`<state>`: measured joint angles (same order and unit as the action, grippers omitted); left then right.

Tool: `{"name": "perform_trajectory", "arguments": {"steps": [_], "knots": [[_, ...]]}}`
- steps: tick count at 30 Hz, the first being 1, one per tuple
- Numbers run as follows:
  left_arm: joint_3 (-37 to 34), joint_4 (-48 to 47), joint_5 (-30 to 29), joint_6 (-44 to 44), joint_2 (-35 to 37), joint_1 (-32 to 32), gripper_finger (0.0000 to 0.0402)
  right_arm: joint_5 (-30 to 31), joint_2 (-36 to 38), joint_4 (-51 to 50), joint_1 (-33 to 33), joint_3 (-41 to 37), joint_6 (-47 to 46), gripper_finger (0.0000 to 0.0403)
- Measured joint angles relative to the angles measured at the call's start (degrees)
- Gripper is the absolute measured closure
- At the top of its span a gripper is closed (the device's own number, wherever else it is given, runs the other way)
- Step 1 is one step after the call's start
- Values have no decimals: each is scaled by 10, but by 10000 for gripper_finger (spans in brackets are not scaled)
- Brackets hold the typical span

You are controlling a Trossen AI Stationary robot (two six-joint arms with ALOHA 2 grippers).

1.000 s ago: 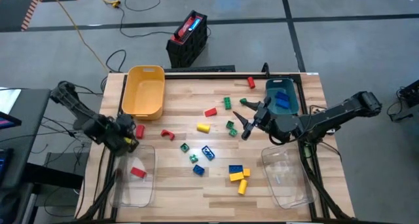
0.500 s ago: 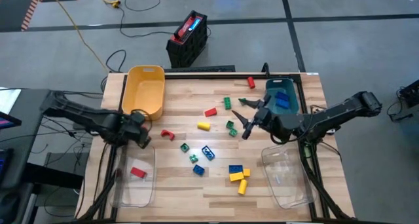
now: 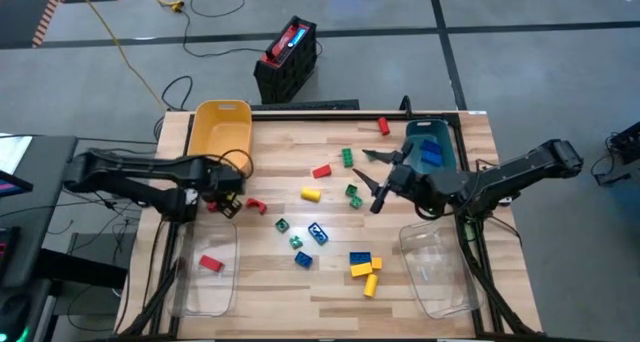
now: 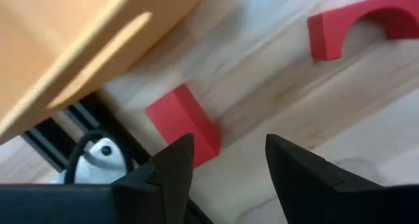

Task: Sort blocks
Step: Adjust the yellow bin

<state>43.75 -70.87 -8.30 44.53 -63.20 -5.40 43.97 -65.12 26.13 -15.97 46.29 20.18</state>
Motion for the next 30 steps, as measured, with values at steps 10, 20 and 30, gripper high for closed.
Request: {"name": "perform_trajectory", "arguments": {"steps": [10, 20, 30], "knots": [[2, -7, 46, -85, -128, -22, 218, -12, 0, 0, 0, 5, 13, 154], [12, -44, 16, -121, -155, -18, 218, -12, 0, -2, 0, 5, 13, 154], [-5, -32, 11, -127, -156, -47, 218, -21, 0, 1, -1, 5, 9, 154]]}}
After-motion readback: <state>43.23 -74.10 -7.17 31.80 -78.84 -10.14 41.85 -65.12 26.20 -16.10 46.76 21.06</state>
